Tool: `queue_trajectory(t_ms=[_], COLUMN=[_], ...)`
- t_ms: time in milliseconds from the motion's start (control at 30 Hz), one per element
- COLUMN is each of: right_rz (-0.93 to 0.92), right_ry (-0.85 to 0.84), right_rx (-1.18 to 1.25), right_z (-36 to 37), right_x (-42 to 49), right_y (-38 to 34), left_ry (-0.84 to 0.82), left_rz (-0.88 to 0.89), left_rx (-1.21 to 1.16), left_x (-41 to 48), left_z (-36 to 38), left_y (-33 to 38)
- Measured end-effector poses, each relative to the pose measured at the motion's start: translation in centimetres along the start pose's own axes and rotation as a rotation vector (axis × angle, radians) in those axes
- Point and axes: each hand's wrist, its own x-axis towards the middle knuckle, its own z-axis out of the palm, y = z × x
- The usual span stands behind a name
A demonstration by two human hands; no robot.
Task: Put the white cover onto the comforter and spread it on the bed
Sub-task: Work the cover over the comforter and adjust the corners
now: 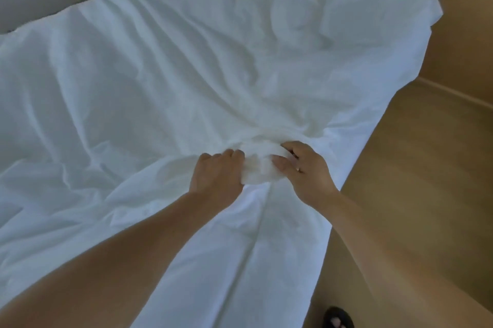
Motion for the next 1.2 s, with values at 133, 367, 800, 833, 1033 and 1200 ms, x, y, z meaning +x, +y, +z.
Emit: queue_trajectory(t_ms=[133, 367, 800, 833, 1033, 1200], right_rz=[-0.044, 0.331, -0.169, -0.182, -0.055, 0.176], right_ry=[0.177, 0.128, -0.316, -0.342, -0.232, -0.228], right_rx=[-0.202, -0.207, -0.510, -0.572, -0.498, -0.077], right_z=[-1.9, -7.6, -11.1, -11.3, -9.0, -9.0], right_x=[0.6, 2.6, 15.0, 15.8, 19.0, 18.4], right_y=[7.5, 16.9, 16.7, 16.5, 14.1, 11.9], left_ry=[-0.136, 0.022, -0.443, -0.455, -0.154, -0.080], left_rz=[-0.156, 0.706, 0.045, 0.069, -0.058, -0.366], left_rx=[-0.002, 0.032, 0.377, 0.354, -0.217, -0.138], left_x=[2.2, 2.2, 10.5, 10.8, 9.0, 8.2], left_z=[0.7, 6.8, 7.5, 6.8, -1.4, -2.1], left_y=[-0.4, 11.3, 17.2, 16.8, 8.7, 2.9])
